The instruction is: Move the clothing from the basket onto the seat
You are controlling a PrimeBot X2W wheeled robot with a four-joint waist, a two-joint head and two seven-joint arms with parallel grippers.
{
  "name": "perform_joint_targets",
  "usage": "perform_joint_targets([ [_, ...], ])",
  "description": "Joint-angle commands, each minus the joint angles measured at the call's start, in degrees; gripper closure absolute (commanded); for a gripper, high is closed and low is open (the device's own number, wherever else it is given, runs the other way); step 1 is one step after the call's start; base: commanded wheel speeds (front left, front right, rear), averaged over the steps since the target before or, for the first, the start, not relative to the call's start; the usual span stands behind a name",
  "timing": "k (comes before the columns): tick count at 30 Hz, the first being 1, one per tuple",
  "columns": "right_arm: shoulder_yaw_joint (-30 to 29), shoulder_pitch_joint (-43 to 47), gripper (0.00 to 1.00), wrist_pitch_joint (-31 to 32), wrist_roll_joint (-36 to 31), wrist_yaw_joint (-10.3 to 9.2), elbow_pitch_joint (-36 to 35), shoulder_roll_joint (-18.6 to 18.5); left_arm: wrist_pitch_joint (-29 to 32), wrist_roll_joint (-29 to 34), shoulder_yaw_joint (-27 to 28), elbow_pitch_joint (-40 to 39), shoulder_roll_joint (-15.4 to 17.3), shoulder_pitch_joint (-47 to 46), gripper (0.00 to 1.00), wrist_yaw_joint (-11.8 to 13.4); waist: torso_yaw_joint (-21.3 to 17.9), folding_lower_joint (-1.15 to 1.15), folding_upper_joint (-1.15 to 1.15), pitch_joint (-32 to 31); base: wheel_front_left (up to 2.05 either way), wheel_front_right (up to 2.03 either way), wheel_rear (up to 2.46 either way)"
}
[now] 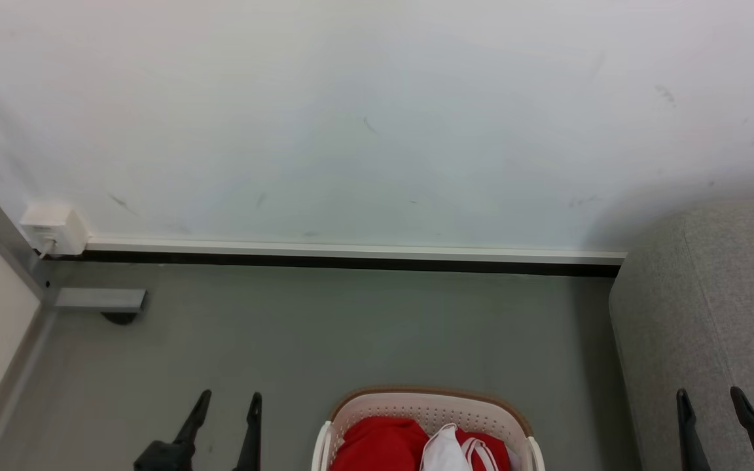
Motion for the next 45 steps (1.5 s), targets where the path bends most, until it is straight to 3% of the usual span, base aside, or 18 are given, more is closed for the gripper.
perform_joint_targets([
  [1, -0.1, 0.2, 0.00, -0.6, -1.1, -0.14, 0.0, -0.3, -0.4, 1.5, 0.0, 0.1, 0.2, 0.5, 0.00, 0.0, -0.1, 0.00, 0.00, 0.1, 0.00, 0.00, 0.00],
  [10, 0.3, -1.3, 0.00, -0.4, 0.1, -0.14, -0.7, -0.5, -0.4, 1.4, 0.0, 0.0, 0.1, -0.8, 0.00, -0.3, -1.6, 0.00, 0.00, 2.2, 0.00, 0.00, 0.00],
  [22, 1.8, -6.9, 0.00, -0.4, 0.8, -0.14, -2.8, -1.1, -0.4, 4.8, -9.1, 5.0, 0.1, -10.8, 0.00, -1.5, -5.2, 0.00, 0.00, 11.1, 0.00, 0.00, 0.00],
  [32, 3.8, -12.8, 0.00, -0.4, 1.7, -0.14, -4.6, 0.1, 1.4, 6.3, -21.2, 24.2, 0.1, -24.0, 0.00, 0.1, -9.2, 0.00, 0.00, 19.2, 0.00, 0.00, 0.00],
  [45, 5.5, -19.6, 0.00, -0.4, 3.1, -0.14, -7.5, 1.9, 16.3, 9.3, -34.5, 41.6, 0.2, -37.7, 0.00, 0.4, -13.9, 0.00, 0.00, 30.6, 0.00, 0.00, 0.00],
])
